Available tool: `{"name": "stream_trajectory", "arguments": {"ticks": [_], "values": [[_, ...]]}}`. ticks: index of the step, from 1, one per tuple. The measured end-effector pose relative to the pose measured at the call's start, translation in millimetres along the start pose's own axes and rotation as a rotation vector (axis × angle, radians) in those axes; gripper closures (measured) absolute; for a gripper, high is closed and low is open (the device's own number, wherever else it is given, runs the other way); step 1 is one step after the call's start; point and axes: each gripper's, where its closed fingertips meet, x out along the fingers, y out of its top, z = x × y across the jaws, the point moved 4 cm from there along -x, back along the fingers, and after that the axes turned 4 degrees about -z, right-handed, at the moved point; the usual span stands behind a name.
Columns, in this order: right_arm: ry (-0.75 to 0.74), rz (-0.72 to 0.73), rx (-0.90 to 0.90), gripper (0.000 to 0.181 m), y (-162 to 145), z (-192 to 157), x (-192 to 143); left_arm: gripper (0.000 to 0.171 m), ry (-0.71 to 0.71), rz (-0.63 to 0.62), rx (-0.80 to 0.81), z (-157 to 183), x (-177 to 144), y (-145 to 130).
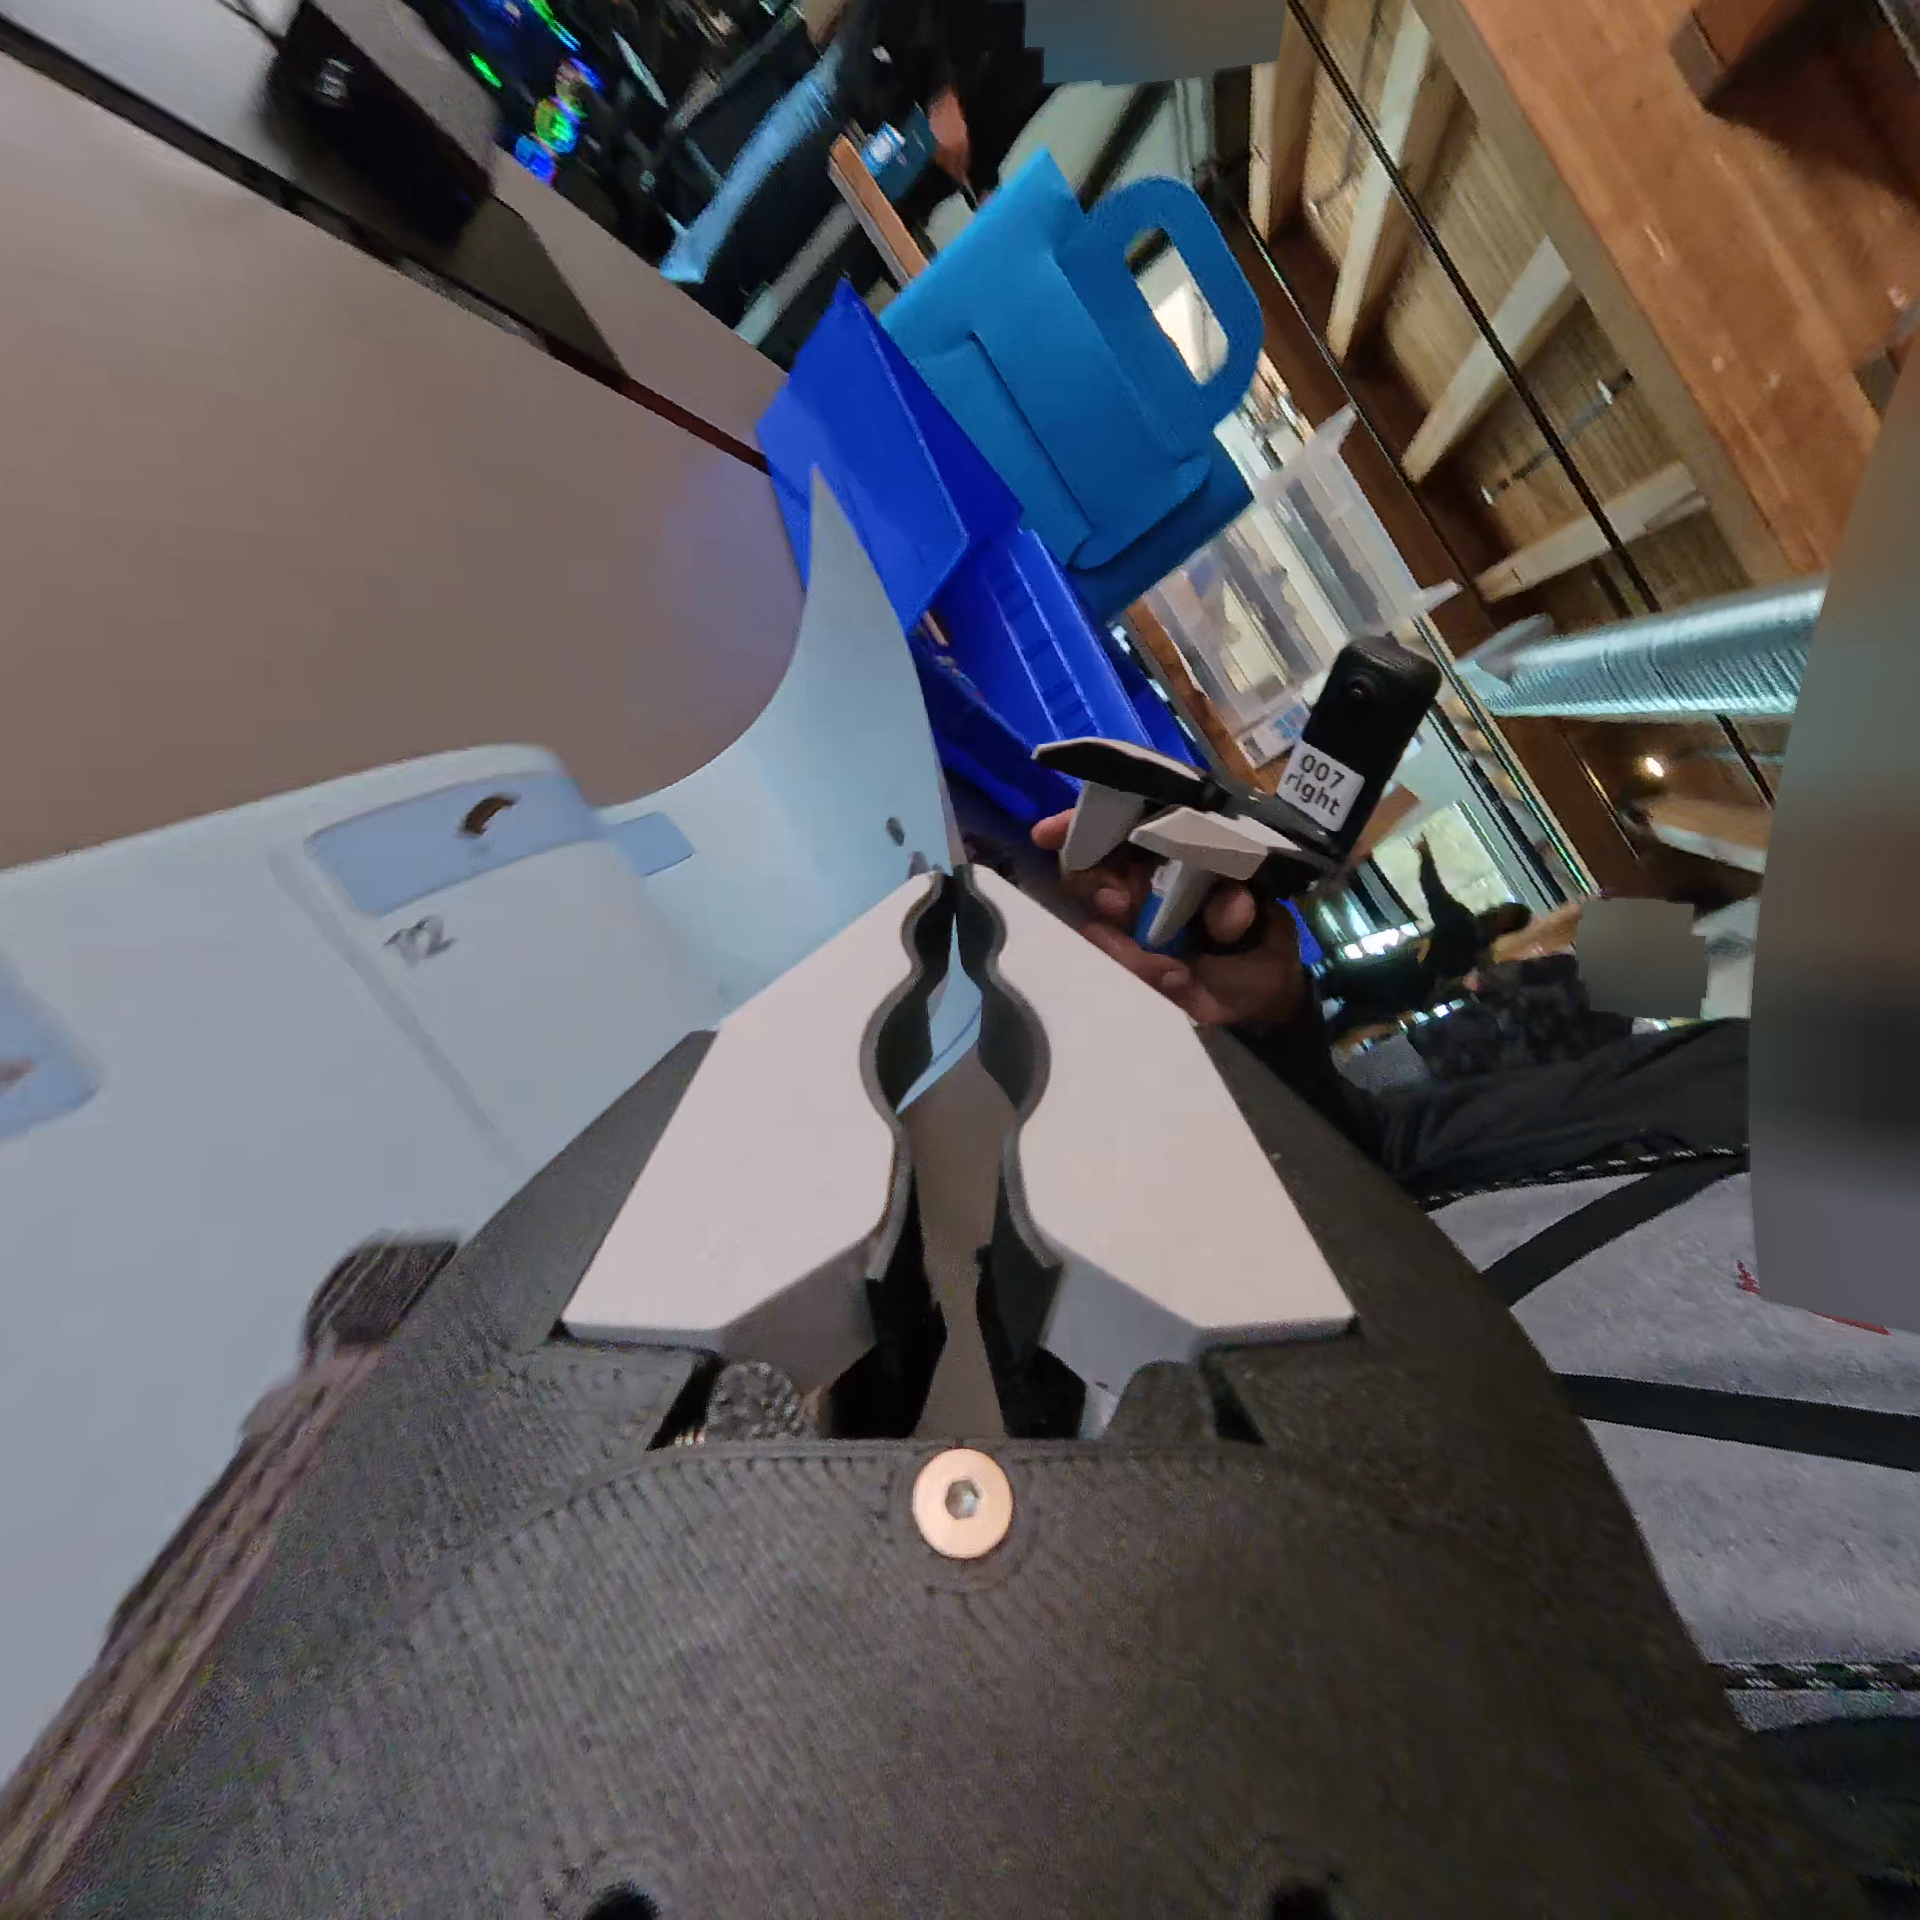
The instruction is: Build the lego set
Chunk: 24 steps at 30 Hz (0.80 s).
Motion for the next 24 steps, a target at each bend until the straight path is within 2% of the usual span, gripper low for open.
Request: {"name": "stream_trajectory", "arguments": {"ticks": [7, 12, 17, 24], "values": [[0.04, -0.003, -0.007, 0.126, -2.2, -11.5, 1.0, 0.171, 0.203, 0.13, -0.066, -21.2, -81.4, -18.5], [0.052, -0.011, -0.012, 0.126, -4.8, -17.9, 4.2, 0.171, 0.349, 0.156, -0.075, -33.5, -122.8, -28.8], [0.055, -0.021, -0.017, 0.126, -7.8, -24.6, 8.3, 0.171, 0.445, 0.135, -0.074, -43.0, -141.7, -39.0], [0.058, -0.053, -0.024, 0.126, -15.8, -34.8, 15.6, 0.171, 0.547, 0.092, -0.061, -53.7, -151.7, -49.9]]}}
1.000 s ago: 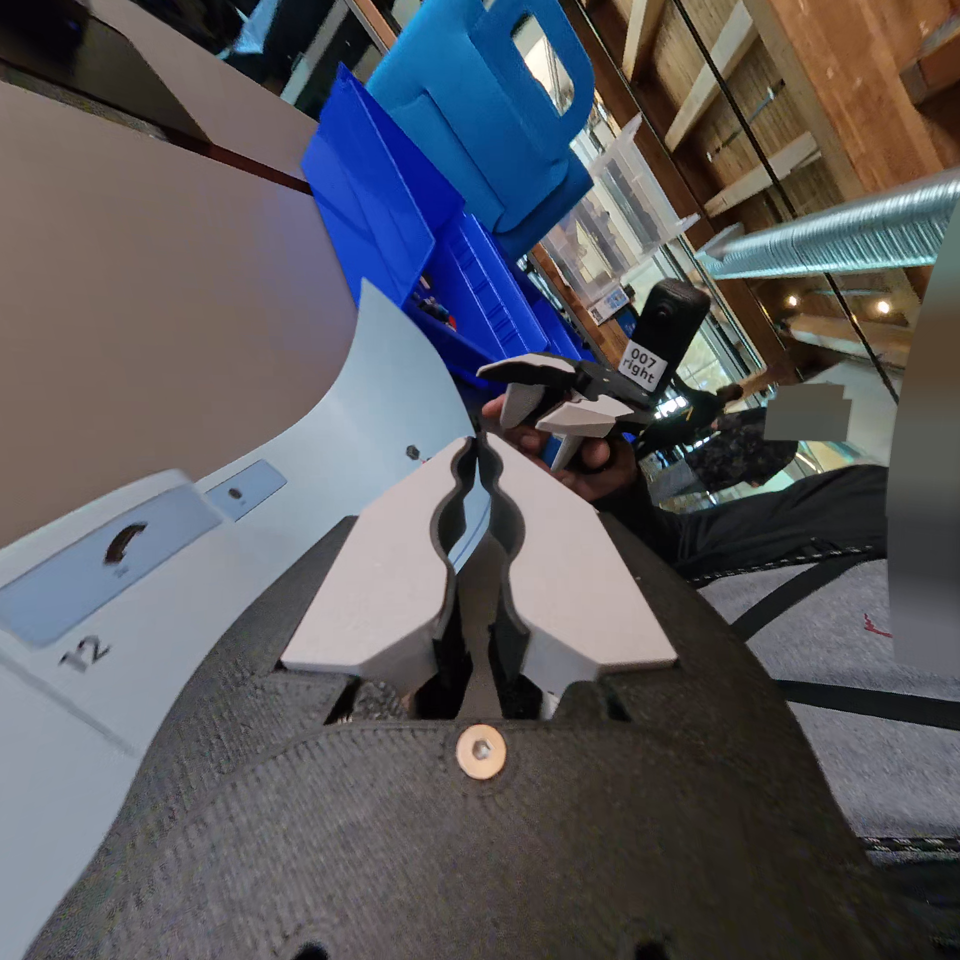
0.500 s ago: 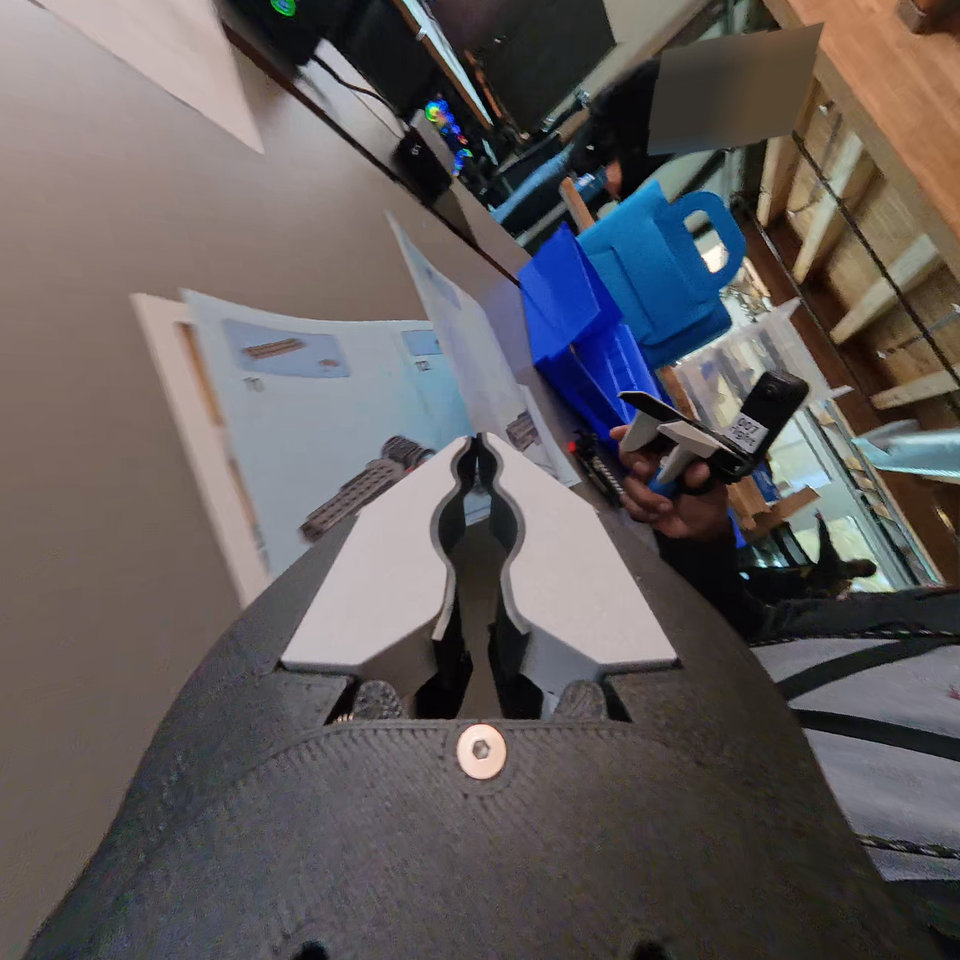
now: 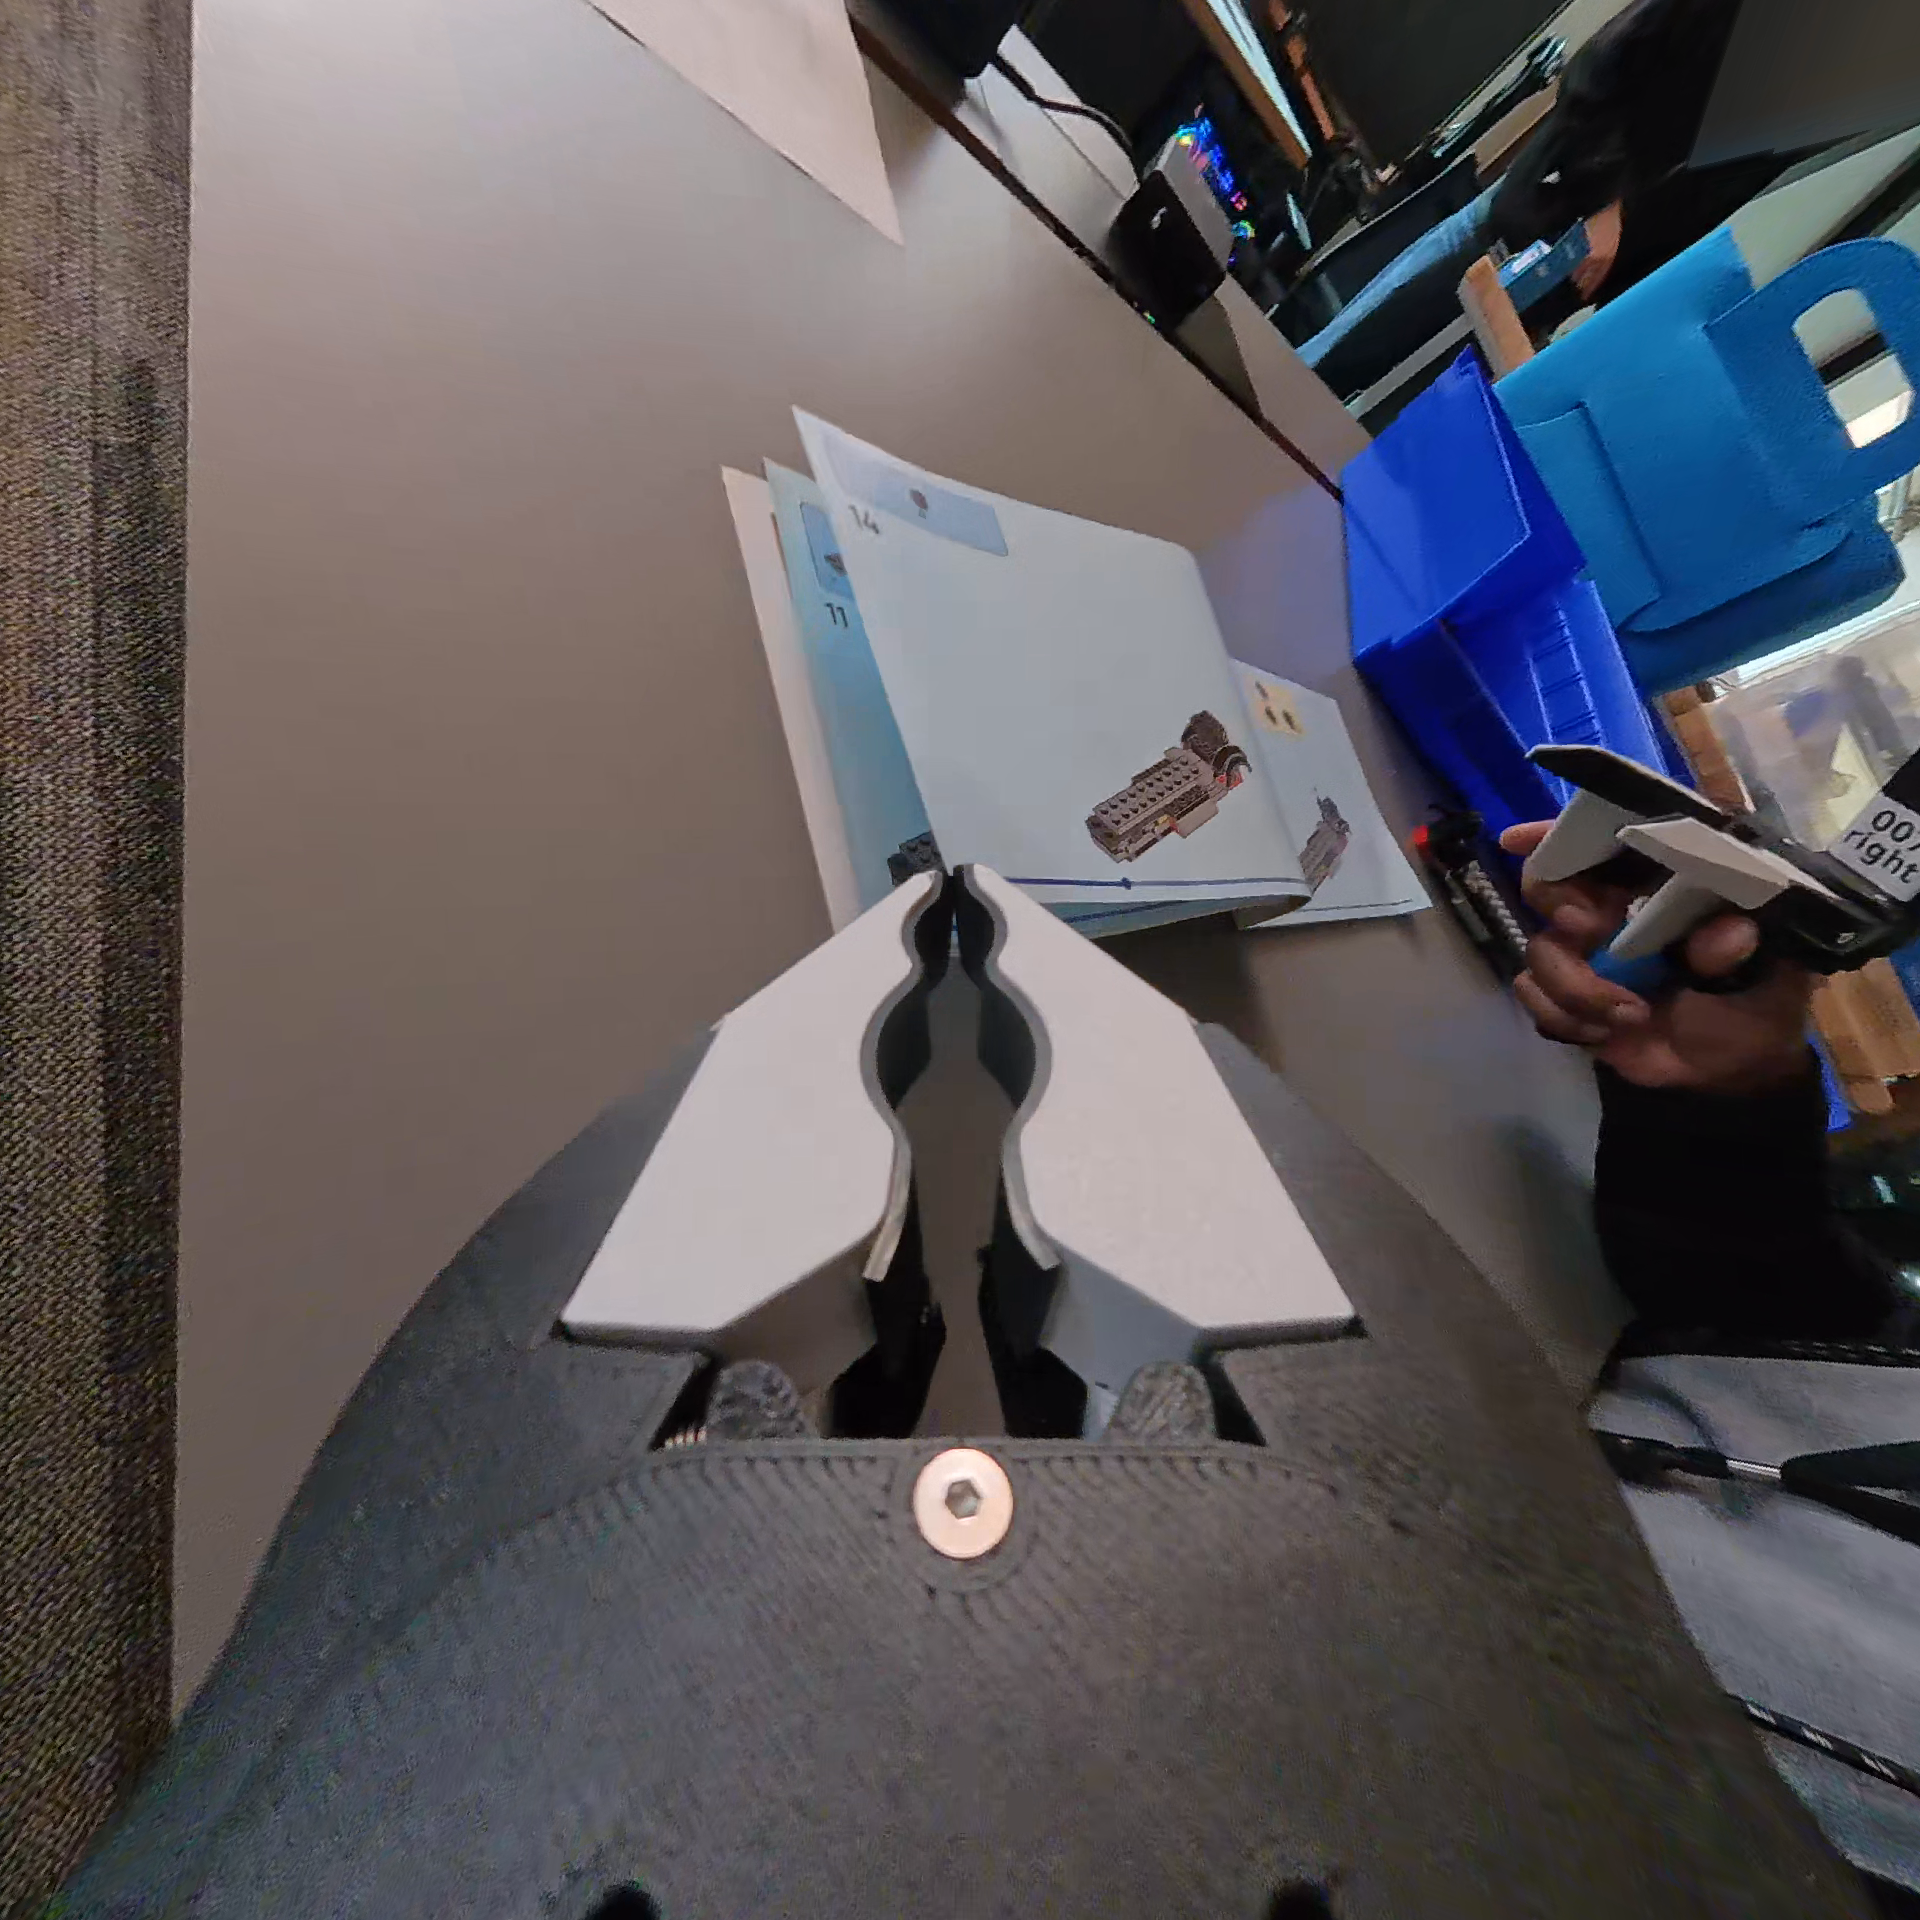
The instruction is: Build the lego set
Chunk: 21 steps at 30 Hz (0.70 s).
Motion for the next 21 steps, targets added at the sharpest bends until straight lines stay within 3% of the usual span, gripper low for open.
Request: {"name": "stream_trajectory", "arguments": {"ticks": [13, 21], "values": [[0.022, -0.048, 0.005, 0.126, -11.1, -15.7, 20.8, 0.171, 0.174, -0.072, 0.065, -17.2, -4.2, -6.4], [0.036, -0.067, 0.009, 0.126, -14.6, -20.6, 30.9, 0.171, 0.201, -0.1, 0.084, -19.4, -3.2, -9.0]]}}
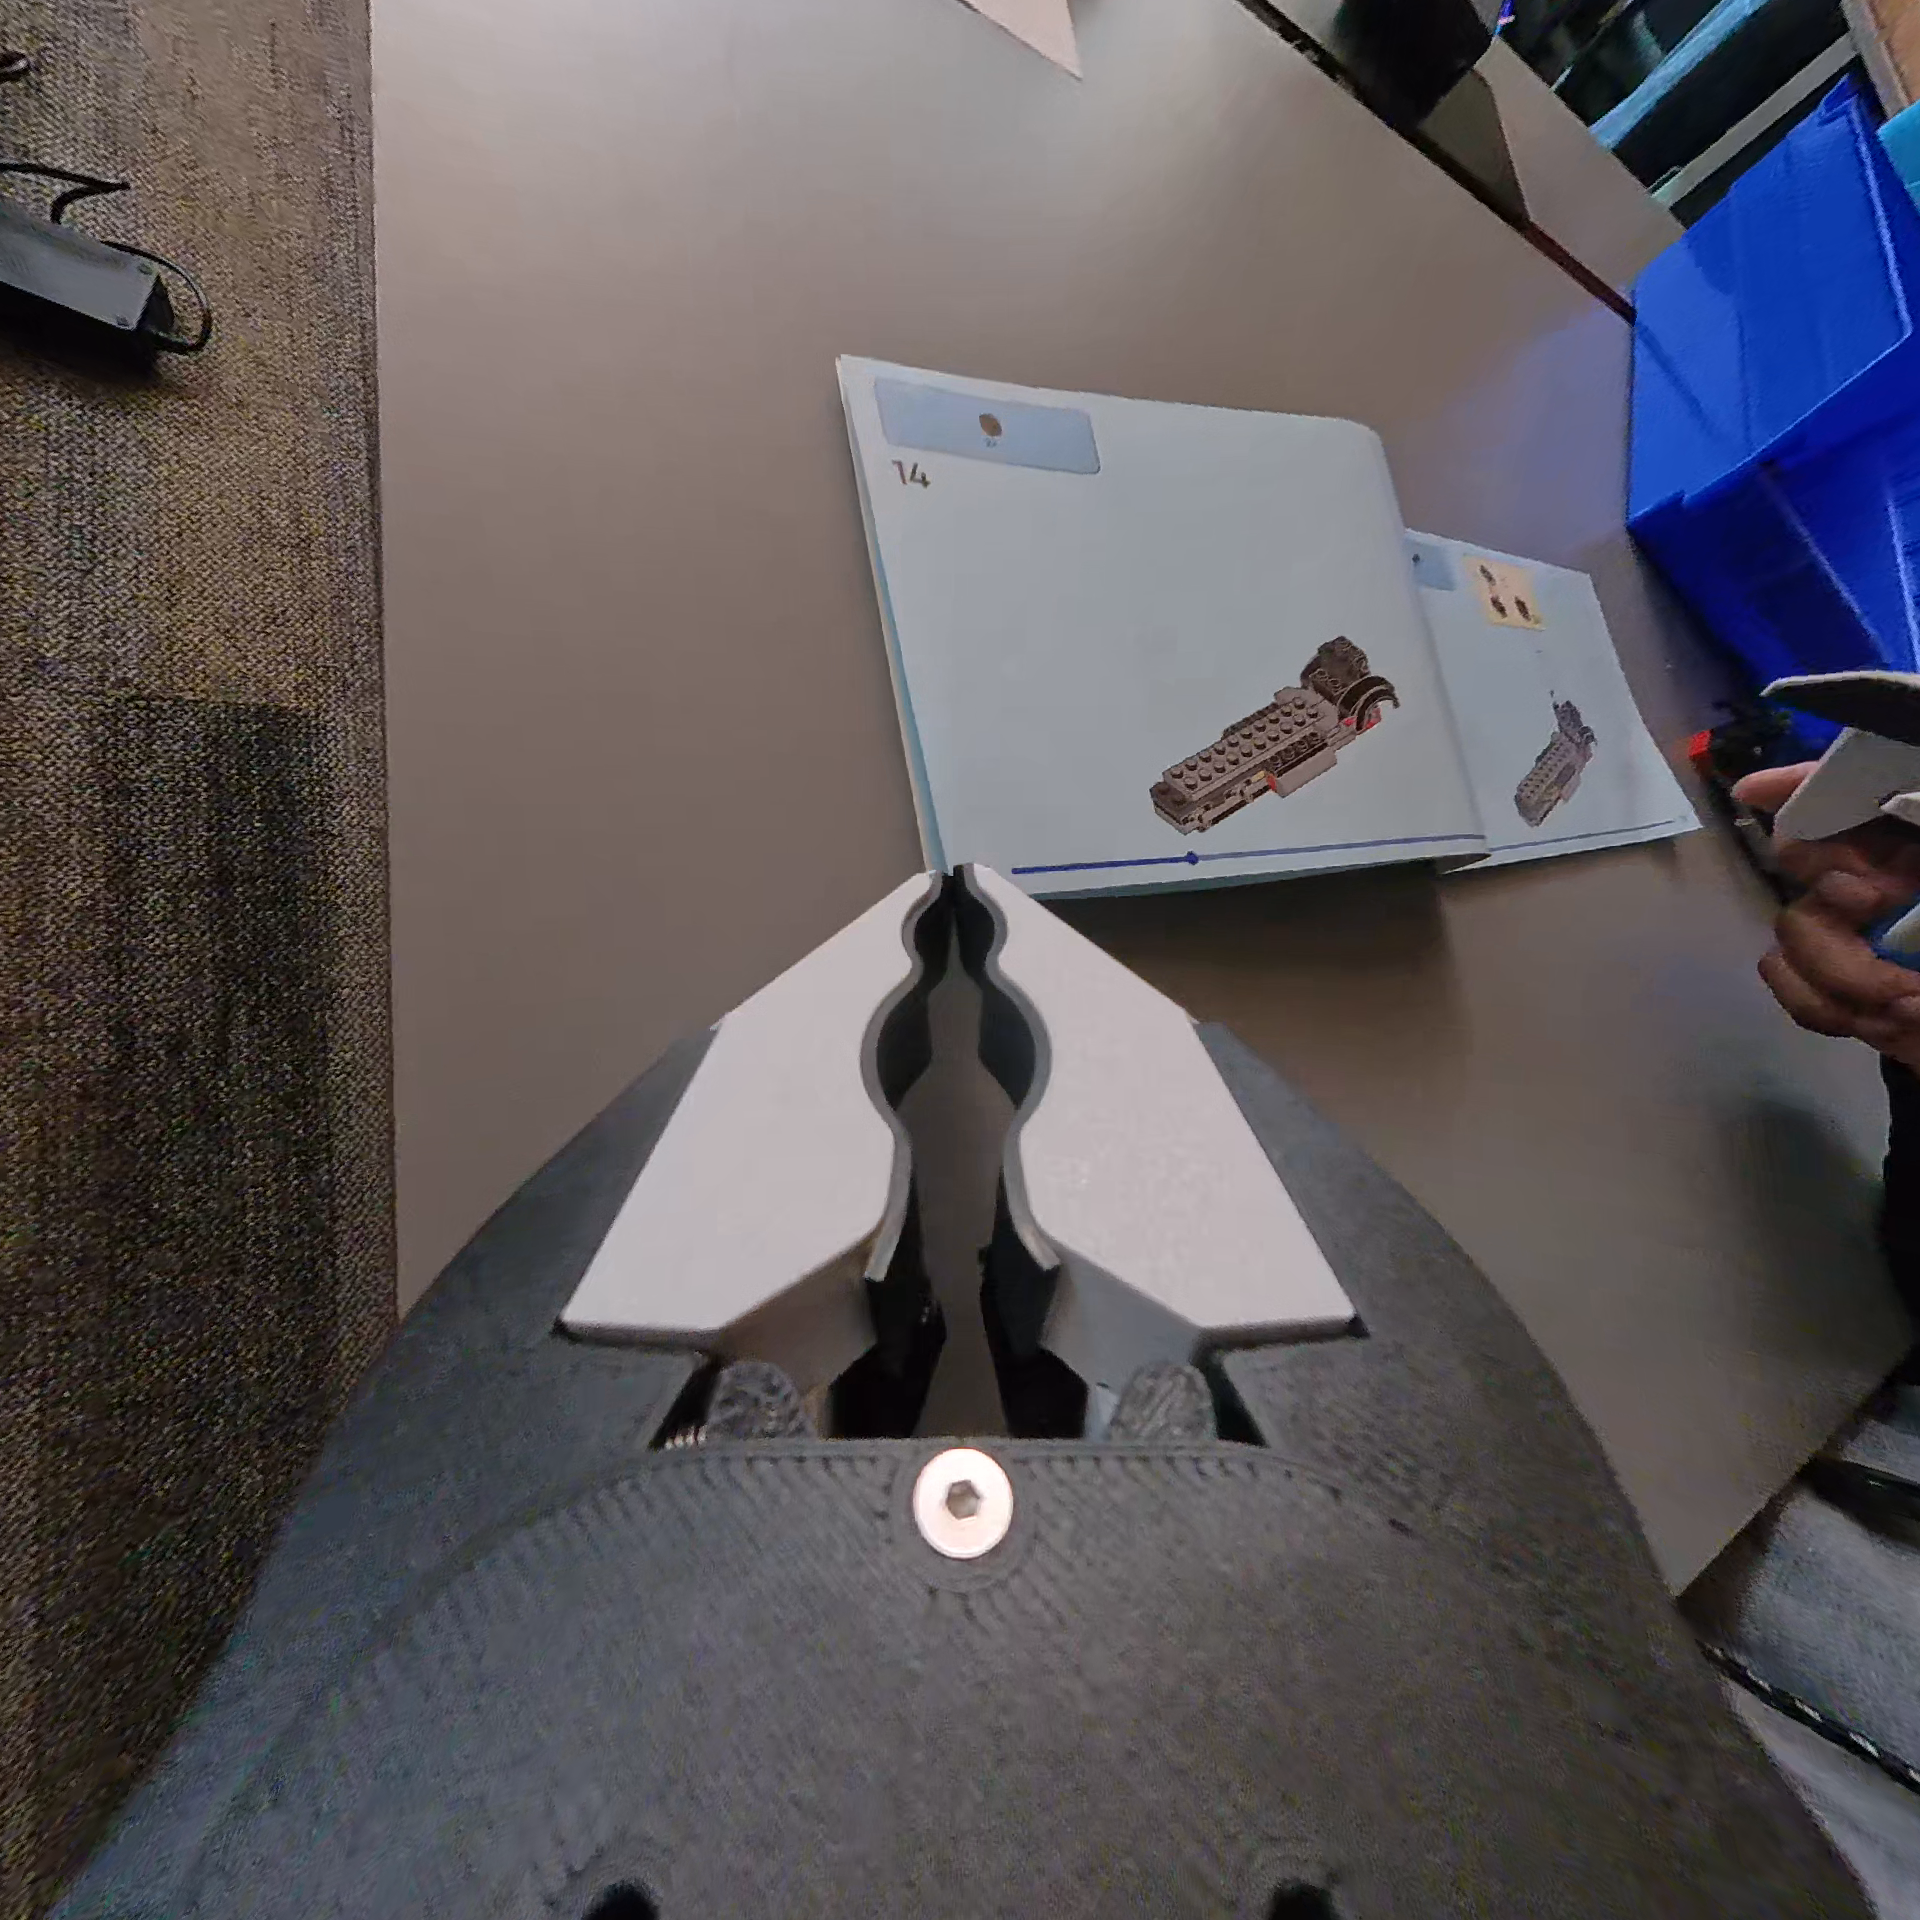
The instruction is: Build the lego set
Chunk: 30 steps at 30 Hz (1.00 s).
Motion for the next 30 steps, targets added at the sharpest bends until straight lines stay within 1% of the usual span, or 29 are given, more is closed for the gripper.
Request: {"name": "stream_trajectory", "arguments": {"ticks": [5, 8, 10, 12, 14, 17, 20, 22, 24, 26, 30], "values": [[0.001, -0.006, 0.003, 0.126, -1.6, 0.0, 1.6, 0.171, 0.036, -0.038, 0.033, 2.0, 4.4, -3.6], [0.002, -0.005, 0.008, 0.126, -1.8, 0.7, 0.9, 0.171, 0.032, -0.041, 0.036, 2.9, 5.0, -3.6], [0.003, -0.002, 0.008, 0.126, -1.5, 0.5, -0.3, 0.166, 0.02, -0.034, 0.028, 4.4, 3.9, -3.0], [0.003, 0.002, 0.007, 0.126, -1.1, 0.5, -2.3, 0.161, -0.006, 0.002, 0.048, 13.0, 0.2, 2.0], [0.003, 0.008, 0.011, 0.126, -0.9, 1.2, -4.1, 0.156, -0.06, 0.051, 0.073, 32.5, -3.5, 10.9], [0.011, 0.015, 0.021, 0.126, -1.3, 1.3, -4.7, 0.152, -0.218, 0.115, 0.135, 82.1, 1.6, 25.9], [0.019, 0.018, 0.017, 0.126, -1.3, -1.2, -5.8, 0.147, -0.343, 0.102, 0.218, 131.0, 21.7, 28.8], [0.02, 0.021, 0.013, 0.126, -1.0, -2.5, -8.5, 0.145, -0.384, 0.061, 0.263, 152.0, 40.2, 23.8], [0.016, 0.024, 0.012, 0.126, -1.3, -1.8, -12.9, 0.144, -0.361, -0.007, 0.281, 156.9, 59.4, 14.4], [0.008, 0.028, 0.017, 0.126, -2.1, 1.1, -18.5, 0.144, -0.299, -0.069, 0.276, 150.3, 72.4, 4.9], [0.003, 0.031, 0.039, 0.126, -5.1, 6.8, -26.4, 0.144, -0.247, -0.075, 0.23, 138.2, 72.3, -1.2]]}}
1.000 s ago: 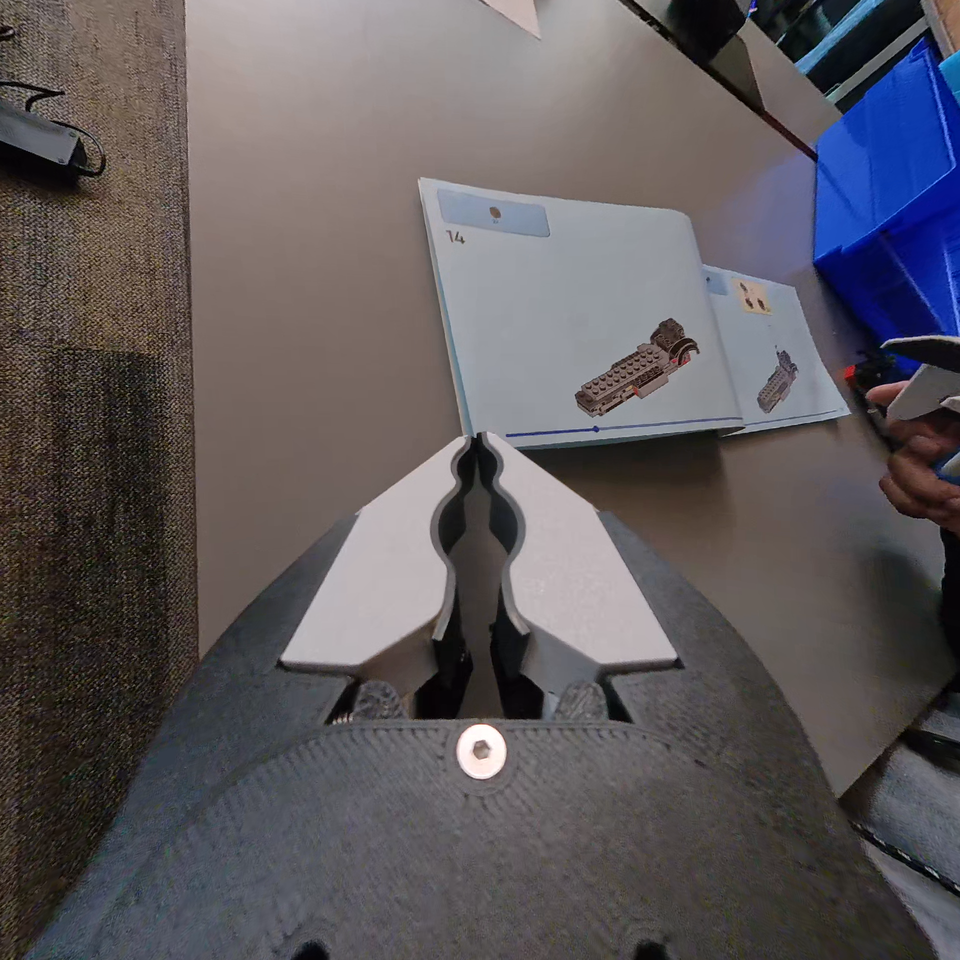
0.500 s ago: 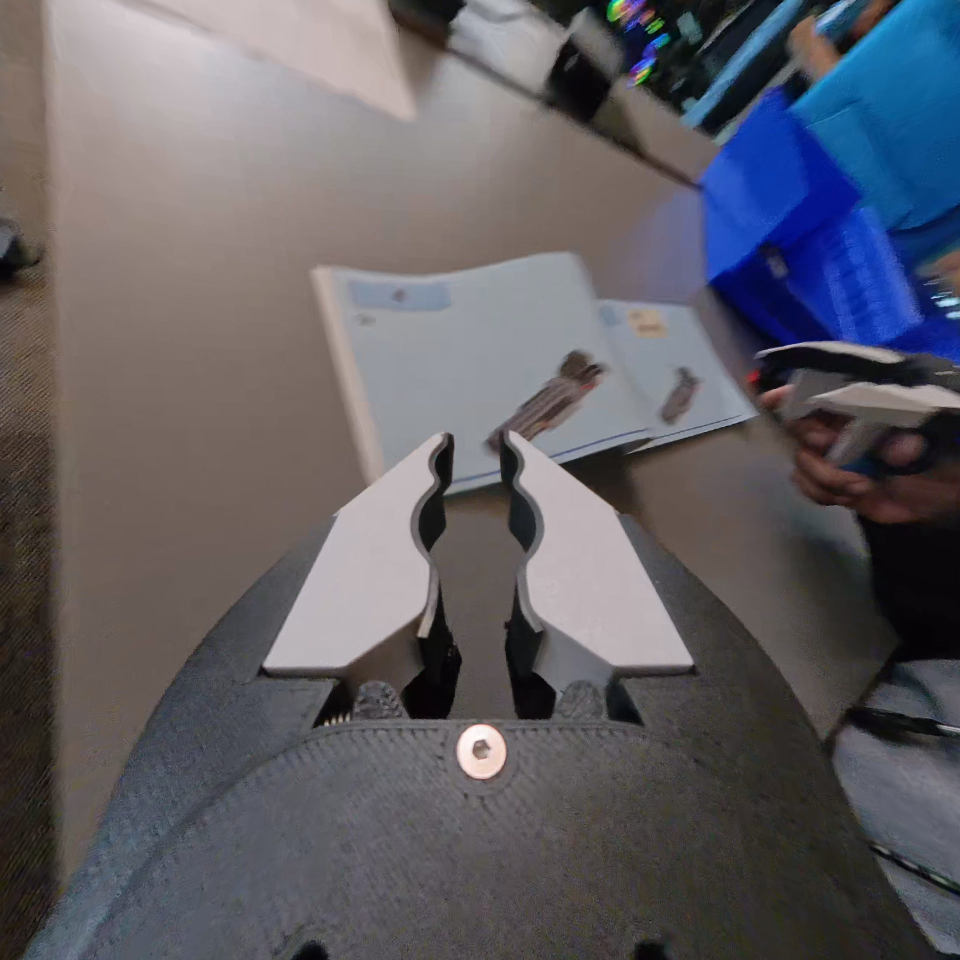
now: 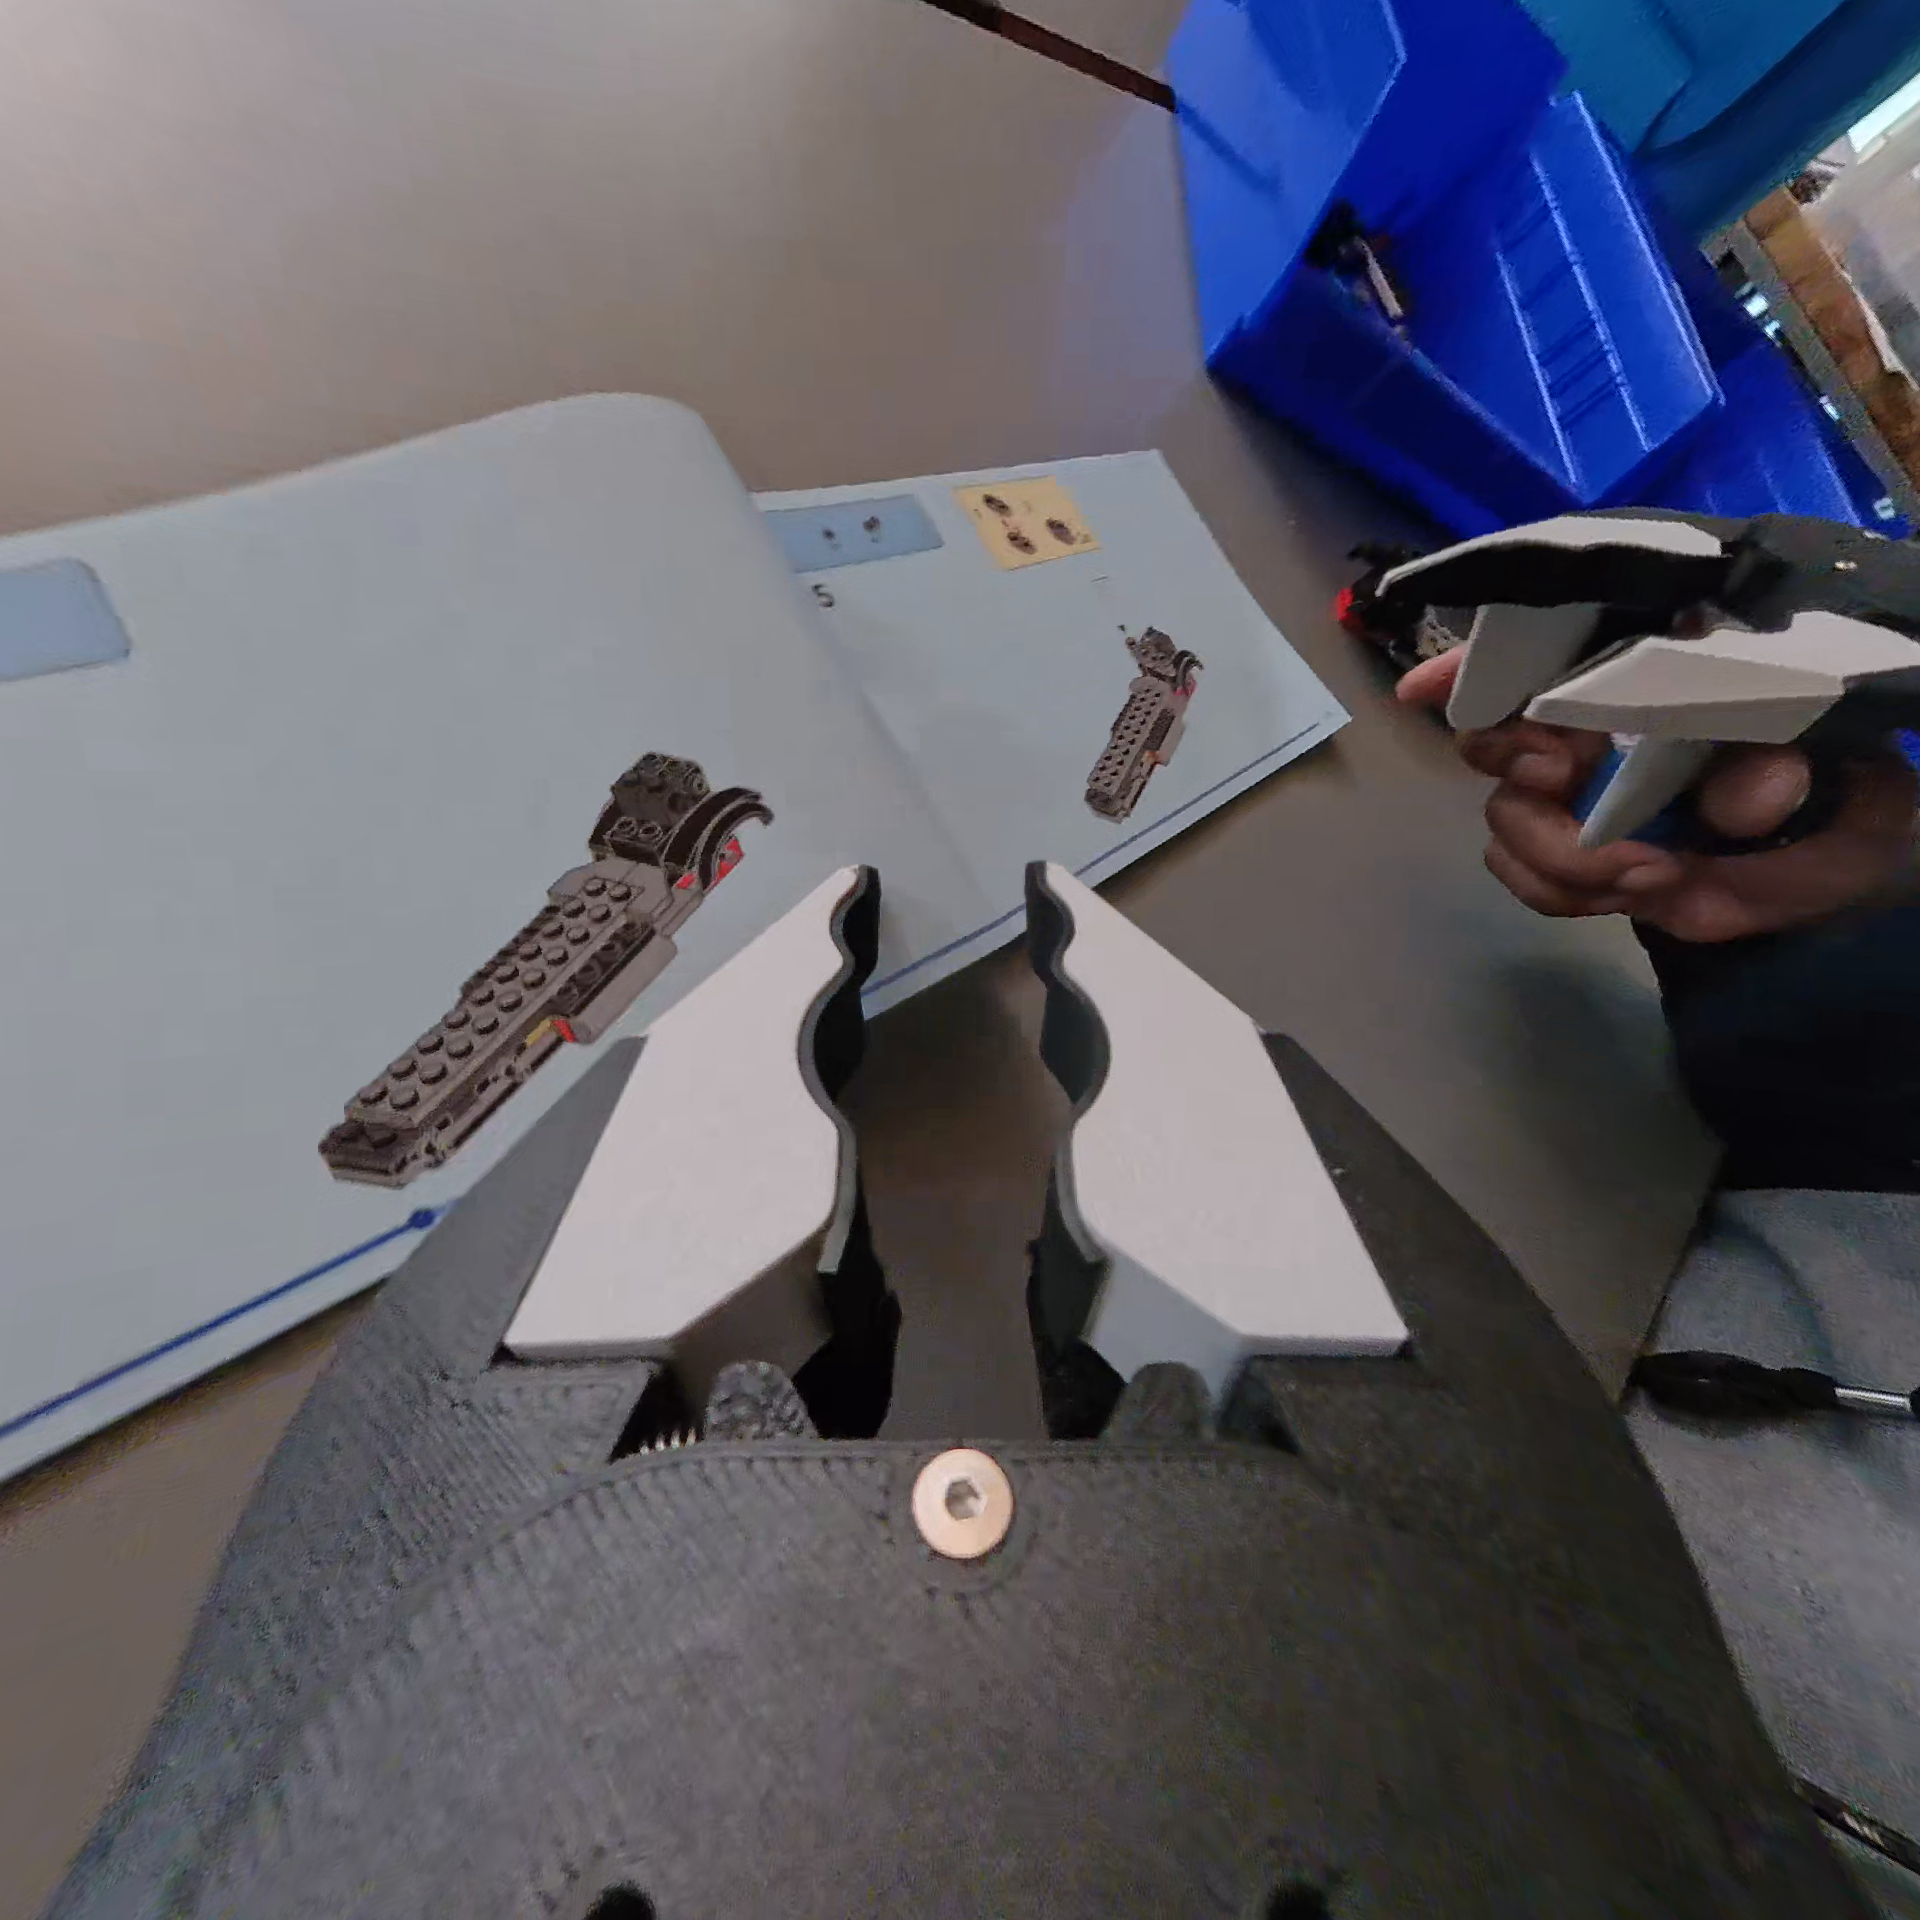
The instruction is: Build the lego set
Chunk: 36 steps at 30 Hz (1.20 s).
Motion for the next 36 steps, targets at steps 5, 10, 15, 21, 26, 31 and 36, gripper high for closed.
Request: {"name": "stream_trajectory", "arguments": {"ticks": [5, 10, 15, 21, 26, 31, 36], "values": [[0.023, -0.009, 0.001, 0.126, -1.7, -2.8, 3.4, 0.144, 0.029, 0.008, -0.021, -4.1, -4.5, -5.8], [0.03, -0.012, -0.005, 0.126, -5.6, -6.1, 7.7, 0.144, 0.031, 0.043, 0.008, -1.5, -10.0, -6.8], [0.046, -0.01, 0.002, 0.126, -14.4, -10.1, 11.7, 0.14, 0.055, 0.105, 0.038, -5.4, -28.5, -14.4], [0.051, -0.011, -0.022, 0.123, -18.2, -16.6, 15.3, 0.136, 0.115, 0.175, 0.058, -15.1, -59.9, -31.9], [0.019, -0.037, -0.029, 0.123, -21.4, -16.0, 19.2, 0.129, 0.135, 0.216, 0.037, -21.2, -73.1, -36.7], [-0.014, -0.061, -0.038, 0.123, -23.7, -14.9, 23.1, 0.127, 0.119, 0.22, -0.01, -26.0, -73.8, -36.2], [-0.023, -0.065, -0.017, 0.124, -23.7, -12.0, 24.3, 0.128, 0.099, 0.237, -0.038, -27.9, -76.1, -35.3]]}}
